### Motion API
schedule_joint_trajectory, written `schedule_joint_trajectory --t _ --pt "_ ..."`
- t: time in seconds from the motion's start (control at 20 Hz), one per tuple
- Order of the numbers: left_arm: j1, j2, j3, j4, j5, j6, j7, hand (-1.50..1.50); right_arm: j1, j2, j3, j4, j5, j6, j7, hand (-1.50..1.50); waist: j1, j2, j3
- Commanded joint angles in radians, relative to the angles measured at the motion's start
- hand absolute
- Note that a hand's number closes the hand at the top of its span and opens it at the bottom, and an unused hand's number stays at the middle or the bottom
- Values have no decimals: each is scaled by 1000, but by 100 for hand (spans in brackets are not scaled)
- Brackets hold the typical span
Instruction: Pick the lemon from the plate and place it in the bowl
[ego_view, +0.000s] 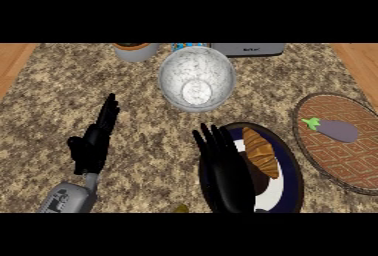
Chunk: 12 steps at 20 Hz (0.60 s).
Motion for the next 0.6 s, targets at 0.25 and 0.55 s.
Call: schedule_joint_trajectory --t 0.25,0.55 --pt "-12 6 -7 -31 17 -36 16 0 16 211 188 57 337 270 534 -150 29 25 8" --pt "-14 12 -14 -76 11 -29 46 0 86 213 211 61 325 401 737 -150 60 34 12"
